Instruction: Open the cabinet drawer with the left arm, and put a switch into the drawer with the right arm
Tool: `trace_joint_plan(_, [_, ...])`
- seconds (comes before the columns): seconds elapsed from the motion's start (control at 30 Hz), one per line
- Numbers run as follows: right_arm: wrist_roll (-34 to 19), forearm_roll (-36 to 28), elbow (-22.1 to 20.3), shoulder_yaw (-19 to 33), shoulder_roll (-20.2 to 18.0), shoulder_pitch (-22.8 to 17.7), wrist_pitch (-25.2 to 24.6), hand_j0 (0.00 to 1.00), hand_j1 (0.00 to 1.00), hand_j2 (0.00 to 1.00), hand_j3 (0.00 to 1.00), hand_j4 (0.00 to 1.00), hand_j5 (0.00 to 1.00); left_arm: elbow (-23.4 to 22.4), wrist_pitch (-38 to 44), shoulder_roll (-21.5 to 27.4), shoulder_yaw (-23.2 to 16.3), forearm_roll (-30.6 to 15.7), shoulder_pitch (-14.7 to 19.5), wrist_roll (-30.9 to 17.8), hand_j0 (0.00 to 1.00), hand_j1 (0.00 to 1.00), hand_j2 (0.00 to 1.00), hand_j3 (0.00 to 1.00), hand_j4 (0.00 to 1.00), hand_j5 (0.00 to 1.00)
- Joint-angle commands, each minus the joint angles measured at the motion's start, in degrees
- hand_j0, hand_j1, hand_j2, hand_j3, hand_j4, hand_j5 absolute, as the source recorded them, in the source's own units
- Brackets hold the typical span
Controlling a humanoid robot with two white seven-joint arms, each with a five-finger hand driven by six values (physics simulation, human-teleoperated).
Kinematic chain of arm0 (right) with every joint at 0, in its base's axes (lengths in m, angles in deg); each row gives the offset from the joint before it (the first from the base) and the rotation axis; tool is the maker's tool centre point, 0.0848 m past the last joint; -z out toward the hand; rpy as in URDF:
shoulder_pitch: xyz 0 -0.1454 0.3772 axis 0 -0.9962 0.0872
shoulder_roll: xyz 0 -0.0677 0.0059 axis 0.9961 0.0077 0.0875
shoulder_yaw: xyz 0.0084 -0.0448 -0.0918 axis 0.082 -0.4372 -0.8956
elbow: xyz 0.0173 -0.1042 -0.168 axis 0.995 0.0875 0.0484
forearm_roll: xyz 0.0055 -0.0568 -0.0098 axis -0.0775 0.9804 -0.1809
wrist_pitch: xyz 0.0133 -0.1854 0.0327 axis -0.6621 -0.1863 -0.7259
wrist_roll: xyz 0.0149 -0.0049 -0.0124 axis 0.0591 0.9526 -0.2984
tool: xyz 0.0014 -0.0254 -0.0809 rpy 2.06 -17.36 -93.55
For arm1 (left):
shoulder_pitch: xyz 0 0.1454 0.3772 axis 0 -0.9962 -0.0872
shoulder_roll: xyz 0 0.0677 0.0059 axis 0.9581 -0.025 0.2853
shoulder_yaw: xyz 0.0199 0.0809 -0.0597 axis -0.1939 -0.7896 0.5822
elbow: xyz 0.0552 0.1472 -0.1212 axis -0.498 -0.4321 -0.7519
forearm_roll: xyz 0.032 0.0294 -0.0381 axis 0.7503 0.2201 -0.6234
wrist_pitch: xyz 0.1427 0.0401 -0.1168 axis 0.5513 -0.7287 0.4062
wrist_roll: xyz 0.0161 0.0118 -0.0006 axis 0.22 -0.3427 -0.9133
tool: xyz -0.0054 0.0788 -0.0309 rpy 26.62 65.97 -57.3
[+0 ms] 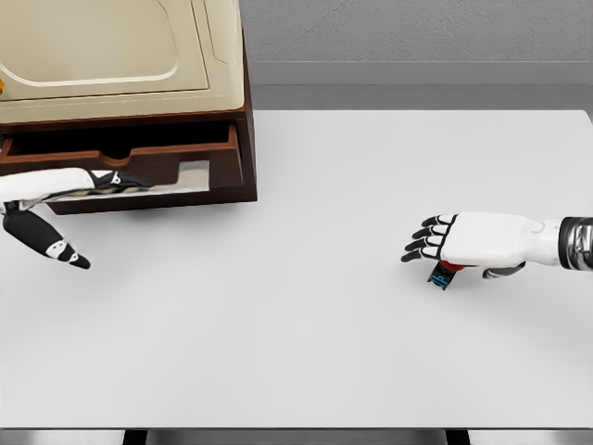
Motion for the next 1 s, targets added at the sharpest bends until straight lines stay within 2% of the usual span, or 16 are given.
trace_joint_plan(0.0, [0.02,-0.25,0.06,-0.02,0.05,0.0,-0.13,1.0,1.0,1.0,1.0,1.0,1.0,0.02,-2.5,1.33,-0.65,-0.71,0.01,0.01,1.0,1.0,1.0,1.0,1.0,1.0])
trace_joint_plan(0.57, [0.02,0.02,0.06,-0.02,0.31,-0.18,-0.13,1.0,1.0,1.0,1.0,1.0,1.0,0.1,-16.39,6.96,-3.38,-2.74,-1.66,0.1,1.0,1.0,1.0,1.0,1.0,1.0])
trace_joint_plan(0.97, [0.02,0.19,0.15,-0.02,0.31,-0.26,-0.13,1.0,1.0,1.0,1.0,1.0,1.0,0.1,-21.16,8.54,-4.34,-2.74,-2.9,0.18,1.0,1.0,1.0,1.0,1.0,1.0])
